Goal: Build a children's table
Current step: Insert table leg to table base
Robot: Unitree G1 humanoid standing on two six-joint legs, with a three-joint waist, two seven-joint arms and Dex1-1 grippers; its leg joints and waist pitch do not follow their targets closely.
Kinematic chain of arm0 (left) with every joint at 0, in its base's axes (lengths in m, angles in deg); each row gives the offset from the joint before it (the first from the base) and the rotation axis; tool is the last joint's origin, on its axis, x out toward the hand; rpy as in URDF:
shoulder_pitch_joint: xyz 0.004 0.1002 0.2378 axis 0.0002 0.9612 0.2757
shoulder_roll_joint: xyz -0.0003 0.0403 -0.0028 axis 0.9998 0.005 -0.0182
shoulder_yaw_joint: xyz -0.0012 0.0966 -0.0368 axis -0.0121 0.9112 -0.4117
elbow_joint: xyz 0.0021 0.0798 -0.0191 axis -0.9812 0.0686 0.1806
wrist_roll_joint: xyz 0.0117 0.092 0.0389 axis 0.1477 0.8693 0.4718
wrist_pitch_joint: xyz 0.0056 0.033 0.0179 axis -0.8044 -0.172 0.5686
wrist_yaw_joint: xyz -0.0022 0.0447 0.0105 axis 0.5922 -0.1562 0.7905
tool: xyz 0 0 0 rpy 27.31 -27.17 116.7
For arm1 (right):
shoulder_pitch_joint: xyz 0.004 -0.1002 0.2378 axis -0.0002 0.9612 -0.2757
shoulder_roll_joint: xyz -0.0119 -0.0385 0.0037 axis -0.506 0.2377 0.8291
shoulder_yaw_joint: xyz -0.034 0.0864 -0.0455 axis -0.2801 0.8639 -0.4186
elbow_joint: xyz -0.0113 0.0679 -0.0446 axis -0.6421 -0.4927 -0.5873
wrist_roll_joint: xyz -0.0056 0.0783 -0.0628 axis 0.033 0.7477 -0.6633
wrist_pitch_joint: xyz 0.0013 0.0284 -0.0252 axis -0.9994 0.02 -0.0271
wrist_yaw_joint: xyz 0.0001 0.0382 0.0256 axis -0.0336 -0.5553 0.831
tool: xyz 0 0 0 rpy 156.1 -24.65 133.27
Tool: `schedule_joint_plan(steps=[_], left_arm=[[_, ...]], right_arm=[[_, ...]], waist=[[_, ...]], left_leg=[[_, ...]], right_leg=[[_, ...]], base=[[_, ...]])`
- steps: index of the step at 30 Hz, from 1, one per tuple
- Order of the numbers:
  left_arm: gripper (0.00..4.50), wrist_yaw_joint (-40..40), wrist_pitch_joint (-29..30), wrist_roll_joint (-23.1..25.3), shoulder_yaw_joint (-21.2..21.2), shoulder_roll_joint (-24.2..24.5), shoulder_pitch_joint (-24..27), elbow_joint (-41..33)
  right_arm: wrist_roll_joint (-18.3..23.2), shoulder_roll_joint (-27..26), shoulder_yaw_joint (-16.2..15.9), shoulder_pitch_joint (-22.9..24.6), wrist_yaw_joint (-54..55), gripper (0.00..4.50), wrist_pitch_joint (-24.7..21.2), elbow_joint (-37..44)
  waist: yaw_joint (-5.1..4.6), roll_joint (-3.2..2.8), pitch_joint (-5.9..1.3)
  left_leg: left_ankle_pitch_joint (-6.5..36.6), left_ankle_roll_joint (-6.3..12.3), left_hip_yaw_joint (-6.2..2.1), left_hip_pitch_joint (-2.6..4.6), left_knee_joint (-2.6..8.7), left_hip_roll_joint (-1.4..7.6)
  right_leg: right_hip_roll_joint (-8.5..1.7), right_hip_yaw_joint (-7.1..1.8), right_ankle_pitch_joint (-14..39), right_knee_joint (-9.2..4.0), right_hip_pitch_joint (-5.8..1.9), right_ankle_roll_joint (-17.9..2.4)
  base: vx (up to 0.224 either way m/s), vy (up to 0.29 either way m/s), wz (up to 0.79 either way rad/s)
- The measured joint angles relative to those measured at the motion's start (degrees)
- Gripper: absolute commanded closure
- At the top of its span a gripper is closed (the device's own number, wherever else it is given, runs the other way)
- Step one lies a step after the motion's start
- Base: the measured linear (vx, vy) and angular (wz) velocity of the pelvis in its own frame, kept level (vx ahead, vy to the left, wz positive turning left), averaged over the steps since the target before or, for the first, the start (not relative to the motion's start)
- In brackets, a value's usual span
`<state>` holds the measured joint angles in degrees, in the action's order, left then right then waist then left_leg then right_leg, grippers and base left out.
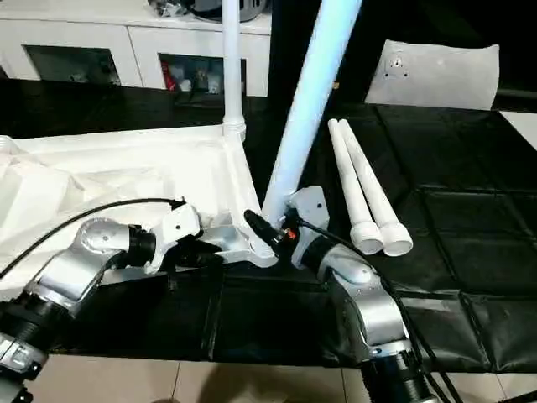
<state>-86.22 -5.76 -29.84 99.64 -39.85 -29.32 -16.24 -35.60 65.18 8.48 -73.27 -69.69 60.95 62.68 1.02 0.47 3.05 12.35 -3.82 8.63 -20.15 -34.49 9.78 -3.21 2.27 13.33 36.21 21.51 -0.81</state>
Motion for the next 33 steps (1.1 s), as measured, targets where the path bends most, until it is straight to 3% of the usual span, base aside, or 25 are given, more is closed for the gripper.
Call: schedule_joint_plan(steps=[8, 16, 24, 33], left_arm=[[4.5, -1.2, -0.6, 0.0, -0.1, 0.4, 0.0, 0.3], [4.5, -2.5, -1.6, 0.3, 0.3, 0.9, -0.6, 1.1], [4.5, -6.7, -6.1, 1.3, 1.9, 2.4, -2.3, 3.4], [4.5, -8.0, -7.6, 1.8, 3.1, 2.0, -4.3, 6.5]], right_arm=[[-0.1, -0.3, 0.0, 0.0, 0.0, 2.6, 0.0, 0.0], [-0.1, -0.2, -0.2, -0.3, -0.8, 2.6, -0.1, -0.2], [-0.1, 4.0, -3.0, -4.0, -8.1, 2.6, -4.5, -0.9], [-0.7, 6.1, -3.9, -5.3, -12.0, 2.6, -4.9, -1.8]], waist=[[0.09, -0.02, 0.0], [-0.14, -0.02, 0.0], [-0.4, 0.01, -0.02], [0.73, 0.07, -0.05]], left_leg=[[0.0, -0.02, 0.04, -0.02, 0.02, 0.02], [0.0, -0.02, 0.05, -0.03, 0.05, 0.02], [0.0, -0.01, 0.06, -0.03, 0.14, 0.05], [0.0, -0.02, 0.08, 0.14, 0.14, 0.07]], right_leg=[[0.0, -0.01, 0.0, -0.03, 0.02, 0.0], [0.0, -0.01, 0.0, -0.08, 0.04, 0.0], [0.01, 0.03, 0.0, -0.08, 0.0, 0.0], [0.01, 0.02, 0.0, -0.08, -0.32, 0.0]], base=[[0.0, 0.0, 0.0], [0.0, 0.0, 0.0], [0.0, 0.0, 0.0], [0.0, 0.0, 0.0]])
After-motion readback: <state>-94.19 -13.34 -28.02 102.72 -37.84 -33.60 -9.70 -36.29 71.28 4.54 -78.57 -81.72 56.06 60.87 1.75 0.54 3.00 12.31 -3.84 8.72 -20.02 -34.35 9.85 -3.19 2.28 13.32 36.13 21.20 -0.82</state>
